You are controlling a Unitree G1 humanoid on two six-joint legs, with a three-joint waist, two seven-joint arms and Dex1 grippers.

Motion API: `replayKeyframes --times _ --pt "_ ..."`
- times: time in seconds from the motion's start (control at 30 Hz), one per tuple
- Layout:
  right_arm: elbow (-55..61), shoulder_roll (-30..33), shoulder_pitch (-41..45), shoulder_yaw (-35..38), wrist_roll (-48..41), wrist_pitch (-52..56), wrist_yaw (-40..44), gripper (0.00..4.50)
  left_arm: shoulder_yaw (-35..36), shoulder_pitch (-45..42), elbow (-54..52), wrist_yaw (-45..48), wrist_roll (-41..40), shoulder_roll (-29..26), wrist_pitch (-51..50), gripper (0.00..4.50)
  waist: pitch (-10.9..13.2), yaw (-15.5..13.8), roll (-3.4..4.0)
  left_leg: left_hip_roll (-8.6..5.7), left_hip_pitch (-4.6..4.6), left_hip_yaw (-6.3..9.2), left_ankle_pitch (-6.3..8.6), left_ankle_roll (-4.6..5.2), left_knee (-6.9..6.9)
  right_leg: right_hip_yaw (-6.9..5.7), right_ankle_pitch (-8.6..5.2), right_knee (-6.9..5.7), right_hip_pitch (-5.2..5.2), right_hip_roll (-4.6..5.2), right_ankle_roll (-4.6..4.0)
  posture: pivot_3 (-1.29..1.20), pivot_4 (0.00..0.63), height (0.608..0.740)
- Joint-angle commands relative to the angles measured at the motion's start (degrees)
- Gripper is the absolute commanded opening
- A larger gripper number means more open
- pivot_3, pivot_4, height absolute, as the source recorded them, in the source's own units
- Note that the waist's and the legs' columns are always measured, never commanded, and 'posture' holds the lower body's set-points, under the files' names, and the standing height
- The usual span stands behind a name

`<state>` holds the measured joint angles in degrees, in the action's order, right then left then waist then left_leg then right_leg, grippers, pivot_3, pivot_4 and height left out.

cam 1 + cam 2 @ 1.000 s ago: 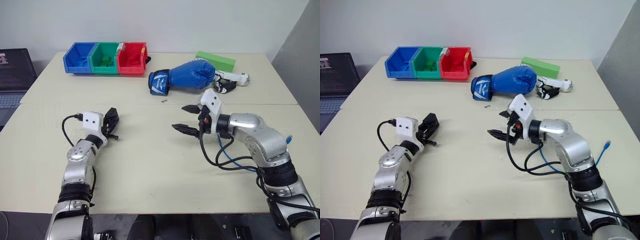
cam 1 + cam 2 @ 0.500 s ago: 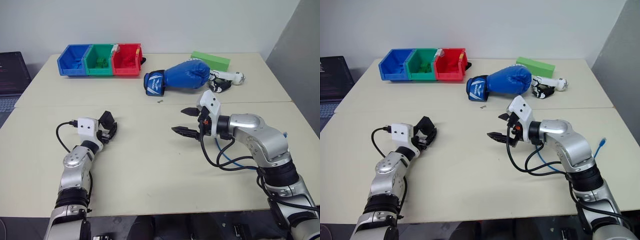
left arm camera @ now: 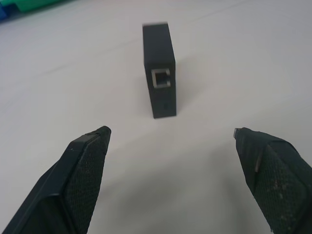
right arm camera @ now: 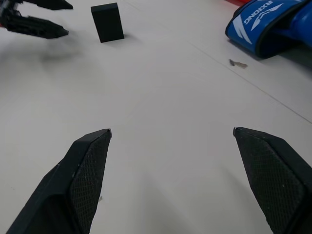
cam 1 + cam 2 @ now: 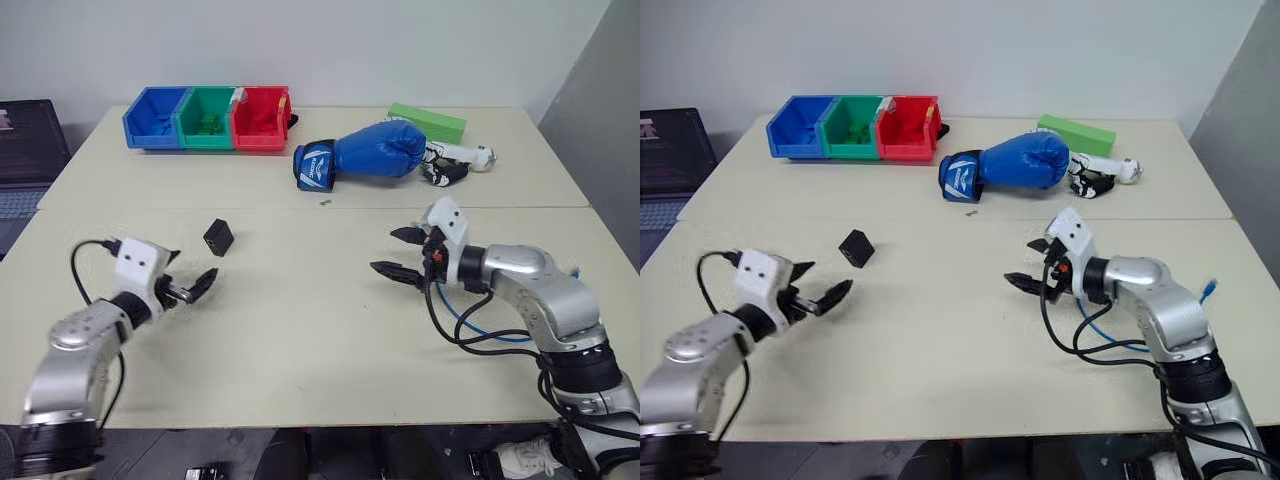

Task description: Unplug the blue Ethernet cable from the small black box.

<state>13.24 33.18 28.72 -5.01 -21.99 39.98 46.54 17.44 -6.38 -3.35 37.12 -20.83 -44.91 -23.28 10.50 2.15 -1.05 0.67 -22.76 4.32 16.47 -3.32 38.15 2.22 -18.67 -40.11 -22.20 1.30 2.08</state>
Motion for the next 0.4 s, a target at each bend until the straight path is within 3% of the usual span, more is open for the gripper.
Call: replayKeyframes --times 0.03,0.27,0.4 --pt "1.6 3.9 -1.7 4.8 -2.8 -2.1 4.3 4.27 2.6 -0.7 -3.3 6.4 -4.3 -4.5 -3.4 4.31 0.0 -0.2 0.01 0.01 -0.01 0.01 0.00 0.00 0.00 -0.02 0.00 0.05 0.01 0.00 0.00 0.00 0.150 0.740" --pt "-0.4 12.0 -2.7 8.2 -5.8 -1.3 11.1 4.27 3.3 0.3 -3.6 15.3 -7.2 -11.3 -7.0 4.31 0.0 -0.2 0.02 0.05 0.00 -0.06 0.01 0.01 -0.04 0.03 0.00 0.10 -0.01 -0.03 0.00 0.00 0.150 0.740" --pt "-1.5 12.8 -2.0 8.1 -5.2 -2.2 11.3 4.27 3.7 -1.1 -2.3 16.2 -7.9 -11.0 -7.4 4.31 0.0 -0.1 0.02 0.08 0.03 -0.06 0.01 0.02 -0.05 0.04 0.00 0.07 0.01 -0.06 0.00 0.00 0.150 0.740"
